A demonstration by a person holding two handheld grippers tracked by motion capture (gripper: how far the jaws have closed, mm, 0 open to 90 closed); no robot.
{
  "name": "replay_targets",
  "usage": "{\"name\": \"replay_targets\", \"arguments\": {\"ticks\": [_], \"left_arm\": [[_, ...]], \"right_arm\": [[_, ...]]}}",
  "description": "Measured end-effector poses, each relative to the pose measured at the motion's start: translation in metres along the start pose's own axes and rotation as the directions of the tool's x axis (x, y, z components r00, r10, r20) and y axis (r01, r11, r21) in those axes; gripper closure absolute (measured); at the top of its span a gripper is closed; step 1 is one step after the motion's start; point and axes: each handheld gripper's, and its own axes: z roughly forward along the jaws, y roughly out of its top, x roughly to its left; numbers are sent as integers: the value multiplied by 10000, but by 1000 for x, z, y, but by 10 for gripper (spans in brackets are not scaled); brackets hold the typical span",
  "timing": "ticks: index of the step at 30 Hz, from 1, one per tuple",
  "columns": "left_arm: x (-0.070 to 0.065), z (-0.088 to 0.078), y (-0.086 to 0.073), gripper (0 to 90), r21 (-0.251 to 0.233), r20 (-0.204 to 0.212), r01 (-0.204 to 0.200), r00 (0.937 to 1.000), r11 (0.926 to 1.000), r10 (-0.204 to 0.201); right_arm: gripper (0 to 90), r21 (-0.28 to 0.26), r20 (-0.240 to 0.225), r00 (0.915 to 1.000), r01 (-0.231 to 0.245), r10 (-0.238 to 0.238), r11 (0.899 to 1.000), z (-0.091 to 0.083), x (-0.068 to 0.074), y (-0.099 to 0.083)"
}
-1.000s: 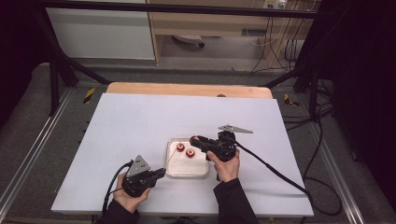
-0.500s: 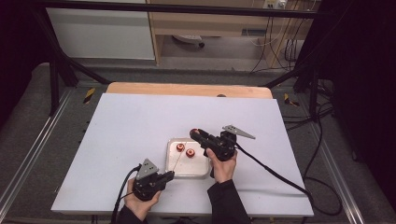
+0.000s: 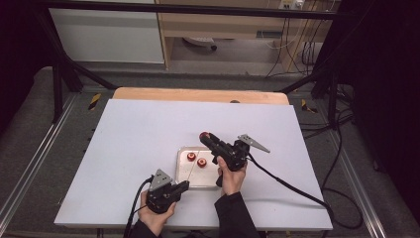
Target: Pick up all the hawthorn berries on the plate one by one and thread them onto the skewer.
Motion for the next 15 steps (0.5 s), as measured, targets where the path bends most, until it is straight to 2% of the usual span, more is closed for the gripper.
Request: {"name": "replay_targets", "arguments": {"ticks": [15], "left_arm": [[1, 6, 2, 883, -102, -47, 30, 10000, 9999, -30]], "right_arm": [[607, -590, -75, 9984, -571, 567, 9966, 7, -3, -12]]}}
